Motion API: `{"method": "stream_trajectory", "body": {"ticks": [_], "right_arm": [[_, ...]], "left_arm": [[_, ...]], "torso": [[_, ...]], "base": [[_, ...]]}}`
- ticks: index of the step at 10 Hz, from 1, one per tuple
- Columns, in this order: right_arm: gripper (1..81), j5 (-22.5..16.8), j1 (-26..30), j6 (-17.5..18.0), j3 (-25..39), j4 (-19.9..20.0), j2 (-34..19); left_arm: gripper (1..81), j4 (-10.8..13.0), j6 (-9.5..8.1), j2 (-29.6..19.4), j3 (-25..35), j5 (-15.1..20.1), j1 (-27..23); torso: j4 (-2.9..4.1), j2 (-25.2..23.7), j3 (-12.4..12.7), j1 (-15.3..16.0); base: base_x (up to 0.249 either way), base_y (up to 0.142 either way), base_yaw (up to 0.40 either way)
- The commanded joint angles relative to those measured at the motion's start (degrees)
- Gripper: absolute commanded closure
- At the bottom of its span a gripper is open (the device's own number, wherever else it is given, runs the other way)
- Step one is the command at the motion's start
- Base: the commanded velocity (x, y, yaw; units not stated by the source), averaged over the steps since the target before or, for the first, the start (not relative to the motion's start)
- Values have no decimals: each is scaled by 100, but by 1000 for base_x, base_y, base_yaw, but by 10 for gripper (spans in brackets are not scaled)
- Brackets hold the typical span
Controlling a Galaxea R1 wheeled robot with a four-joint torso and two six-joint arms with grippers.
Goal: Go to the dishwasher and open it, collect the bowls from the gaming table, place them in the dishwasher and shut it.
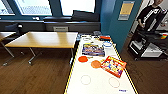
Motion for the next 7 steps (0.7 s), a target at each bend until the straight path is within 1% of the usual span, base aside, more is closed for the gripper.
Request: {"method": "stream_trajectory", "body": {"ticks": [1,5,7], "right_arm": [[811,-319,40,-34,-213,-93,63],[811,-319,-13,-60,-425,-137,143],[811,-328,-22,-60,-547,-164,196]], "left_arm": [[811,128,21,696,-1083,-22,339],[811,250,21,1304,-2131,-31,594],[811,321,13,1568,-2561,-31,682]], "torso": [[0,0,240,0],[0,-4,648,-7],[0,-9,831,-13]], "base": [[0,0,0],[0,0,0],[0,0,0]]}}
